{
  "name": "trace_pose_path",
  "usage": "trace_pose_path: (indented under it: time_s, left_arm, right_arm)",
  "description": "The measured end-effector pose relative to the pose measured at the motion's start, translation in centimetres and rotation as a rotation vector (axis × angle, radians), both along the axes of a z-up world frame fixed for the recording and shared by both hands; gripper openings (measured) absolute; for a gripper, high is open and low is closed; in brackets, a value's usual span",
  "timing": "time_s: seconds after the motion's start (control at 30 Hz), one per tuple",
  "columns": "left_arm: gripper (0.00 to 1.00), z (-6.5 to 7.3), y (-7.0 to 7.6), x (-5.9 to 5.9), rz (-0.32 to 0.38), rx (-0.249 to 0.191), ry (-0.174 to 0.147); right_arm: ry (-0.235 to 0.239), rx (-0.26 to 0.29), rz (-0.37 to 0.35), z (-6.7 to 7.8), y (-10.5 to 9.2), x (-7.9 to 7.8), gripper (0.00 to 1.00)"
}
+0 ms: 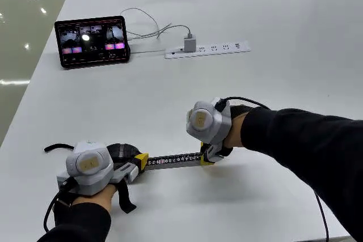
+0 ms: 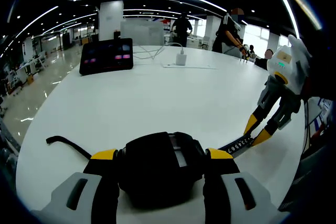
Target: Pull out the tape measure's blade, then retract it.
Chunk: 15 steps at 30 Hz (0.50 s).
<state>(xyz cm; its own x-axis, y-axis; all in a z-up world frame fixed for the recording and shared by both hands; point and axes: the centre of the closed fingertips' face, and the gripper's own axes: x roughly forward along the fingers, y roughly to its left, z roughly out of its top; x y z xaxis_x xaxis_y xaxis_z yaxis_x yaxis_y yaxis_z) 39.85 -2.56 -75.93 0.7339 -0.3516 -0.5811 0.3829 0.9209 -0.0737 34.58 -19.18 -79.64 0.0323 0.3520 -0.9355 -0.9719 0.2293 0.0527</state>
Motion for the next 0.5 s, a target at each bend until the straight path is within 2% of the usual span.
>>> trace_pose_path:
  time_s: [0.5]
  left_arm:
    - [0.6,-0.03,0.05,-0.01,-0.001,-0.01,0.006]
  right_arm:
    - [0.008,0.007,-0.004,-0.07,0.77,0.13,0.09]
